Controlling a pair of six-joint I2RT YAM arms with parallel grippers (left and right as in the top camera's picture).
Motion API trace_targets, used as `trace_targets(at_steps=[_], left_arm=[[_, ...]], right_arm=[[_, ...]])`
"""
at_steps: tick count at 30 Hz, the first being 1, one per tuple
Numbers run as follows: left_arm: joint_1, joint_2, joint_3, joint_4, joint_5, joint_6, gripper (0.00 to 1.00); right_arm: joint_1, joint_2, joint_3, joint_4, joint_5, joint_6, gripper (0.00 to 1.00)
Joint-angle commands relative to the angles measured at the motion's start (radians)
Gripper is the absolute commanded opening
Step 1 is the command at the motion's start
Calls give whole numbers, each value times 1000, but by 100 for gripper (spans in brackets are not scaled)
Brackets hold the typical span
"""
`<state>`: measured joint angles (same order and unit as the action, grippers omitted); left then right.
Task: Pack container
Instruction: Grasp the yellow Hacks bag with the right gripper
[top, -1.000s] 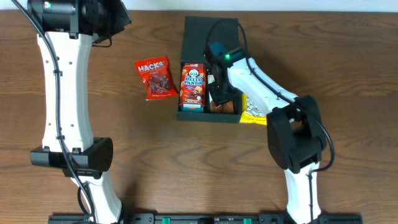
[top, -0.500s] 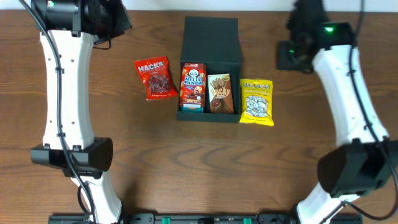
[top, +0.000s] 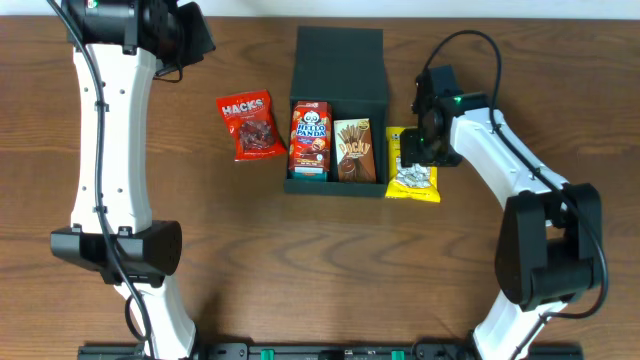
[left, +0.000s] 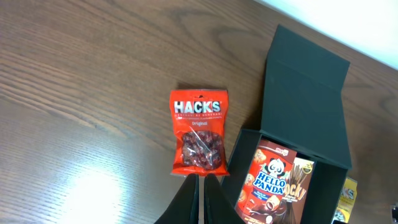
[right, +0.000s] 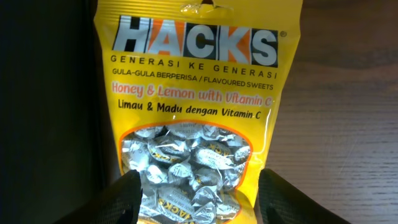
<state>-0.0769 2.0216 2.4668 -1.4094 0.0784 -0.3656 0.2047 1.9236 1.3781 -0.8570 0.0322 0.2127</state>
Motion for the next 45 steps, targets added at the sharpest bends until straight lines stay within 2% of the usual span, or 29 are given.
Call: trace_targets(at_steps=[1,7,8,10,14,19,22,24,26,28,35,38,45], left_arm=[[-2,3,-4,-5,1,3,6],[-2,3,-4,-5,1,3,6],[-2,3,-4,-4,1,3,6],[-2,3,-4,-4,0,3,6],[-2,3,-4,0,0,3,6],[-2,3,-4,1,0,3,6],[-2,3,-4,0,0,3,6],[-2,3,-4,0,0,3,6],[-2,3,-4,-1,0,3,6],[-2,3,-4,-3,0,3,6],[-2,3,-4,8,0,3,6],[-2,3,-4,15,0,3,6],[-2,3,-4,11,0,3,6]], right_arm=[[6,32,-7,11,24,20,62],[11,119,-7,19,20,30,52],[13,122,-7,23,20,30,45],[13,129,-7,27,20,38,22],[12,129,-4,27,21,38,2],[12,128,39,-6,25,38,2],[12,128,132,-94,56,37,2],[2,128,205,-153,115,22,30],[-23,128,233,-167,107,-10,41],[-76,128,238,-169,16,-61,49],[-286,129,198,-149,-414,-204,56],[-299,134,154,-85,-441,-204,59],[-310,215,141,47,-516,-159,59]])
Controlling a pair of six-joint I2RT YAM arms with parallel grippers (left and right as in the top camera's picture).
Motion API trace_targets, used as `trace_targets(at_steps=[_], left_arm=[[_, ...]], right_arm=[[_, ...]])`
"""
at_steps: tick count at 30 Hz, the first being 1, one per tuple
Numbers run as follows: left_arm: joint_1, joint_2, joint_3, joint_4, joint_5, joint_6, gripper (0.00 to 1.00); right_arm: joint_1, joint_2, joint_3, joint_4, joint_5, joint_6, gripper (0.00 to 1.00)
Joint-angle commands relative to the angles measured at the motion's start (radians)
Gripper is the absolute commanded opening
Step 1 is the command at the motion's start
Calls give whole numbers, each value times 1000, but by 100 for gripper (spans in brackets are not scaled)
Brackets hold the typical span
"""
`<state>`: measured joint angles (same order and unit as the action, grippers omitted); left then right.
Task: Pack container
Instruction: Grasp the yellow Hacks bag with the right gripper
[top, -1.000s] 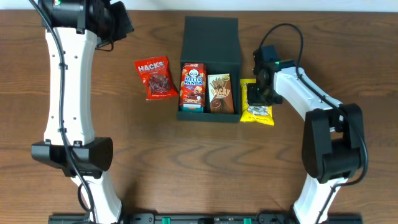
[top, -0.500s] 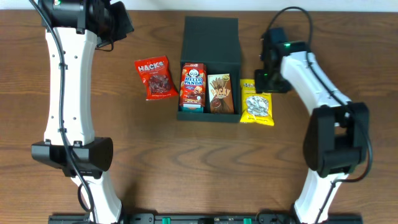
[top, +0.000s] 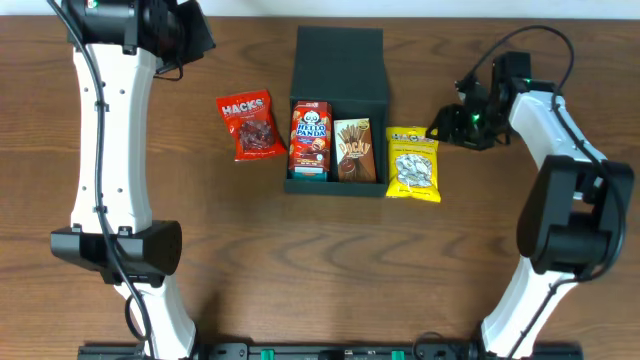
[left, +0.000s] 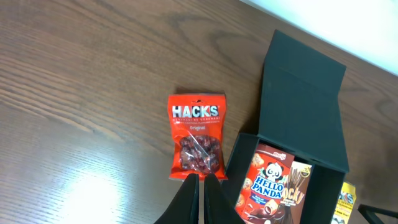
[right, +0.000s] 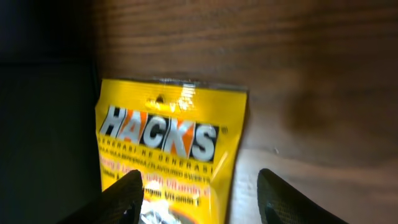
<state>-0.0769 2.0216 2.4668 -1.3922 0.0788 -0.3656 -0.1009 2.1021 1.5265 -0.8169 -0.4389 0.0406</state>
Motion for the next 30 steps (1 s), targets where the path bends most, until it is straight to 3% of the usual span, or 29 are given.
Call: trace_targets(at_steps=[1,12,19,27,30], left_arm=[[-2,3,-4,-7,0,3,6],[-2,3,-4,-7,0,3,6],[-2,3,-4,-6,0,3,6],[-2,3,-4,-6,0,2,6],[-2,3,-4,-6,0,3,6]], right_arm=[[-5,47,-7,13,-45,15,59],[-5,113,-7,66,-69,79,53],[-3,114,-7,64,-93,79,37],[-3,114,-7,48,-93,78,3],[-3,114,-6,47,-94,79,2]])
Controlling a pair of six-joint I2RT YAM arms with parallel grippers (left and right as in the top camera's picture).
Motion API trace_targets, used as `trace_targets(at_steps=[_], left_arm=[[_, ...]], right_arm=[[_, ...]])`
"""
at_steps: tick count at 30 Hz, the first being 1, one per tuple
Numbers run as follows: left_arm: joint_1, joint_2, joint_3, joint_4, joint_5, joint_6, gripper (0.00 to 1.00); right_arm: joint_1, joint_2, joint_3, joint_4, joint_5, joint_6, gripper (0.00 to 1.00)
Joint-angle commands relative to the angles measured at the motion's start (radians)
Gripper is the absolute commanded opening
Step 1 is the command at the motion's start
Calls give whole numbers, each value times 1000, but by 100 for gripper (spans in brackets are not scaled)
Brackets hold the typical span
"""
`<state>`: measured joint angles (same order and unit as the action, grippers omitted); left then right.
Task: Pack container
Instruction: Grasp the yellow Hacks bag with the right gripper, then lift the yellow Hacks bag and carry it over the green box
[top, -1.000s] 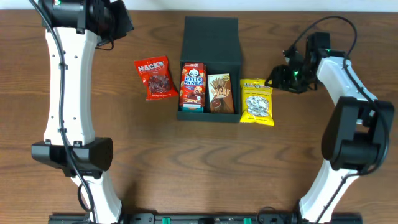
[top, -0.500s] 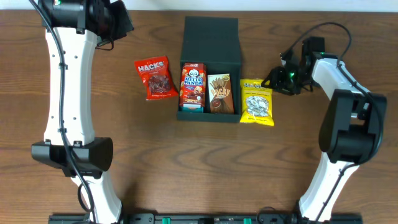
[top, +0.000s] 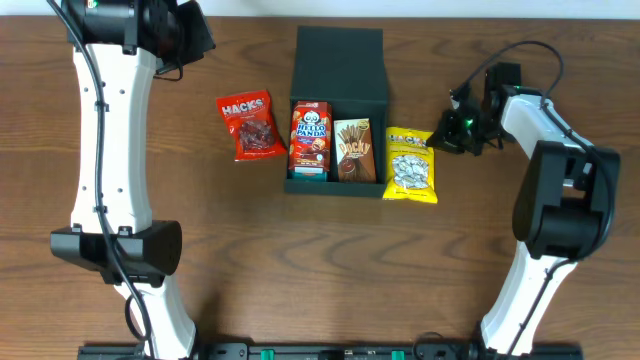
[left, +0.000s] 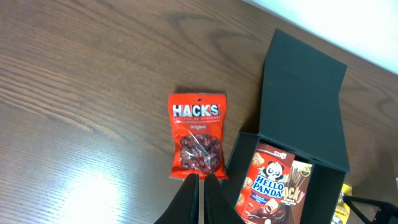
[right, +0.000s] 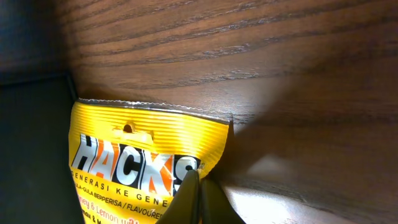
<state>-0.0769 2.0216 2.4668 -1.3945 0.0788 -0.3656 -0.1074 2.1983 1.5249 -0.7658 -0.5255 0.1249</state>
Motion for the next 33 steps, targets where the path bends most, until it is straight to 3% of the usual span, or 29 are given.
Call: trace_targets(at_steps=[1,6,17,24,33], left_arm=[[-2,3,-4,-4,0,3,6],[-2,3,-4,-6,0,3,6],[-2,3,-4,-15,0,3,6],[-2,3,-4,-15,-1,3,6],[22,3,-4,-16,-1,7,6]], right_arm=[[3,18,0,-9,-18,-6,2],[2,18,130,-119,-47,-6,2],[20,18,749,-522,28,2,2],[118,18,1080,-706,27,79,2],[245,18,1137,-750,-115,219,1]])
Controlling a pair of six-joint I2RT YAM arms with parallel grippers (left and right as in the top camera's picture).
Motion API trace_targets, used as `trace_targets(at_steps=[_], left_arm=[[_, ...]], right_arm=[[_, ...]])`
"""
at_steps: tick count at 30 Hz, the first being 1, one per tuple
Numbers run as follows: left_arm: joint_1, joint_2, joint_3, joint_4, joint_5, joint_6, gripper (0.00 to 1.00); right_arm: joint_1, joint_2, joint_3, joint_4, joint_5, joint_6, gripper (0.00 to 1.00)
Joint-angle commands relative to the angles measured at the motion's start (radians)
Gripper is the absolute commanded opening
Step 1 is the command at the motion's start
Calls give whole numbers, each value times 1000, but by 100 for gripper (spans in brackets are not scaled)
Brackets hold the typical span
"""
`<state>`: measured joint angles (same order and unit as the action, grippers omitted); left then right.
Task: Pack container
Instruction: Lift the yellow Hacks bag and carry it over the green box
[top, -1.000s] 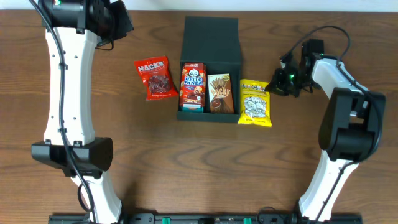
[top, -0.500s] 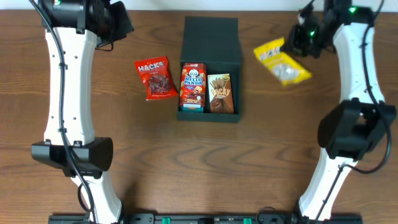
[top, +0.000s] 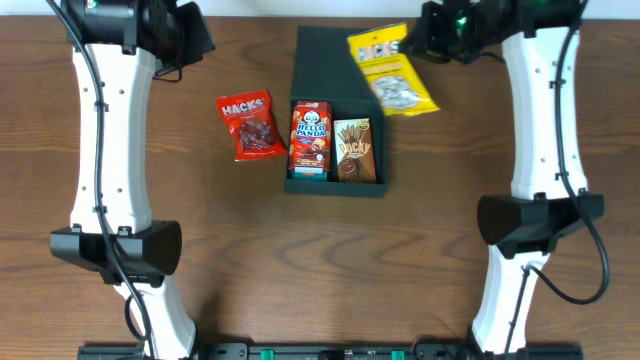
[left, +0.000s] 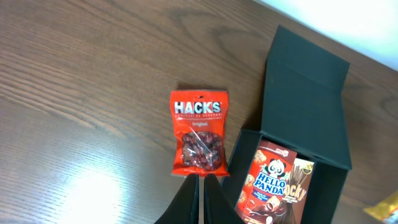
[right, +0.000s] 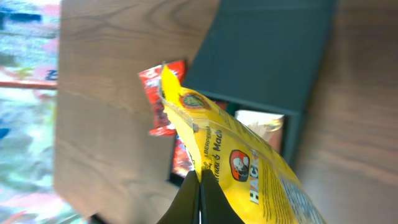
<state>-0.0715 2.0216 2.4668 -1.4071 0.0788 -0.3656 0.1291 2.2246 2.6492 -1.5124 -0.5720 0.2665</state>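
Note:
The yellow Hacks bag (top: 392, 72) hangs in the air over the back right of the dark green box (top: 335, 187). My right gripper (top: 414, 42) is shut on the bag's edge, and in the right wrist view the bag (right: 249, 162) hangs from that gripper (right: 199, 177). Inside the box lie a Hello Panda pack (top: 310, 140) and a Pocky pack (top: 353, 150). A red Hacks bag (top: 248, 125) lies flat on the table left of the box. High above that red bag (left: 199, 140), my left gripper (left: 202, 182) is shut on nothing.
The box's lid (top: 340, 60) lies open flat behind the box, partly under the hanging bag. The wooden table (top: 480, 200) shows bare to the right of the box. Both arm bases stand near the front edge.
The yellow bag was lying on the table right of the box with my right gripper pinching its top corner. Now it is lifted, hanging over the lid's right side. The left arm has not moved.
My right gripper was open low over the yellow bag beside the box. Then it stood open by the bag's top edge, farther right. Then it was shut on the top corner, and now it holds the bag in the air. The left gripper stayed above the red bag.

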Motion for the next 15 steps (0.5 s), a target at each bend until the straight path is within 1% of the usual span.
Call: trace_targets(at_steps=[1,4,8,11,15], left_arm=[[21,3,-4,-5,0,7,6],[33,3,-4,-8,0,7,6],[34,3,-4,-10,3,6,6],[34,3,-4,-10,8,6,6],[34,3,-4,-10,8,6,6]], right_arm=[[10,-8,11,-11,-69,105,1],[22,-8,-3,-51,-68,160,1],[58,-8,-68,-53,-64,160,1],[88,-8,-163,-37,-65,190,2],[95,-8,-275,22,-122,230,2]])
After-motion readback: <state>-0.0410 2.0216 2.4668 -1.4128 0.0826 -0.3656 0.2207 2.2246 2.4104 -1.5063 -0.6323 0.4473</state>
